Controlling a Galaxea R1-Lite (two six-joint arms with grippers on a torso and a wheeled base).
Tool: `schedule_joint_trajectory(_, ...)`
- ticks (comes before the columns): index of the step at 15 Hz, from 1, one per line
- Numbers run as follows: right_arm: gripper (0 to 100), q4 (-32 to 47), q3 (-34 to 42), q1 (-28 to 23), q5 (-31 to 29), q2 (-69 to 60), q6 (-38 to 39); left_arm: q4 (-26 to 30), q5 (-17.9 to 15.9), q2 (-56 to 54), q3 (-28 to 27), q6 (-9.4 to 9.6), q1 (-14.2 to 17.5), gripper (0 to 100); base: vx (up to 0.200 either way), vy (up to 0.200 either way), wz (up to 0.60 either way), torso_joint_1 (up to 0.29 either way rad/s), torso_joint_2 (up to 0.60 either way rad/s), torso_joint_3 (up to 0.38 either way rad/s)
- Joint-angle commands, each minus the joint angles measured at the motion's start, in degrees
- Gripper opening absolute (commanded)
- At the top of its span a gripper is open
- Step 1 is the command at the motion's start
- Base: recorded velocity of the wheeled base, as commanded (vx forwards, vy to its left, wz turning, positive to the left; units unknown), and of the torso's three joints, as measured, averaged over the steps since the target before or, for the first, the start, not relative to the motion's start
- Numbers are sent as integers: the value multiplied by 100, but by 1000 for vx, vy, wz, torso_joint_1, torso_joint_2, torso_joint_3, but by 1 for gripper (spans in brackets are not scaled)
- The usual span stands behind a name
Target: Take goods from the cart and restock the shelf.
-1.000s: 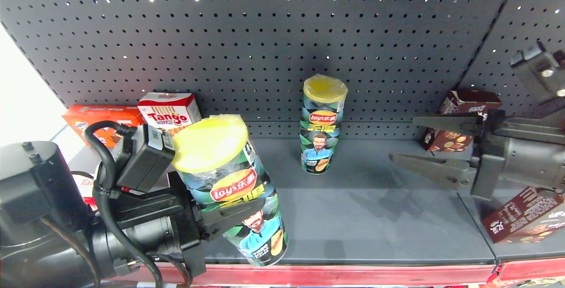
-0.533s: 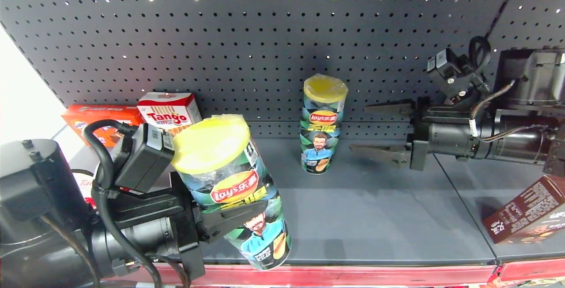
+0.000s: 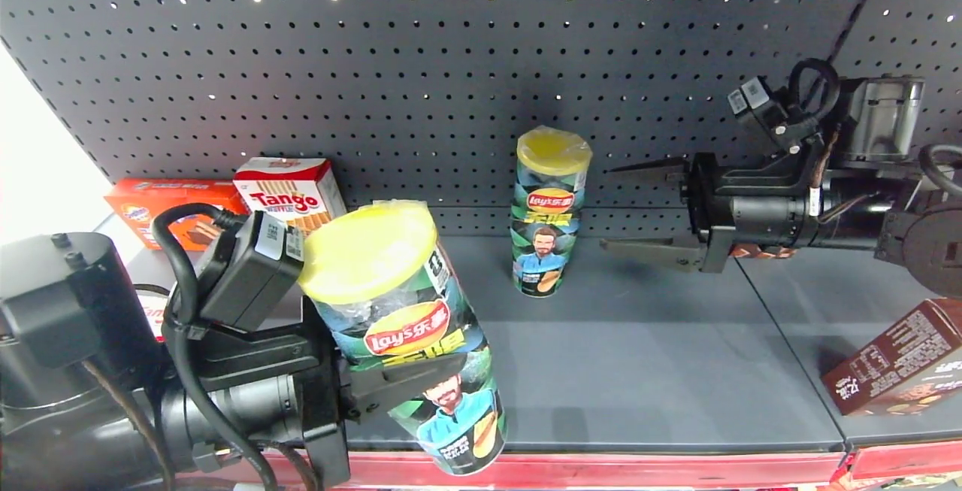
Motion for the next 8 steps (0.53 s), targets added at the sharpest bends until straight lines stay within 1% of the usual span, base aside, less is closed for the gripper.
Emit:
schedule_joint_trajectory(1,100,135,-405,32,205,269,47,9,-8,-12,14,-1,1,0,0,0,0,0,0,0)
schedule_joint_trajectory(2,100,495,-651,50,521,312,205,9,-51,-12,32,-45,1,0,0,0,0,0,0,0)
schedule_joint_trajectory(4,100,803,-985,6,539,523,231,-35,-60,-12,14,-150,27,0,0,0,0,0,0,0)
schedule_joint_trajectory(6,100,803,-1160,-20,495,734,231,-35,-60,23,-3,-159,36,0,0,0,0,0,0,0)
schedule_joint_trajectory(8,100,794,-1178,-20,442,893,231,-35,-60,23,5,-159,53,0,0,0,0,0,0,0)
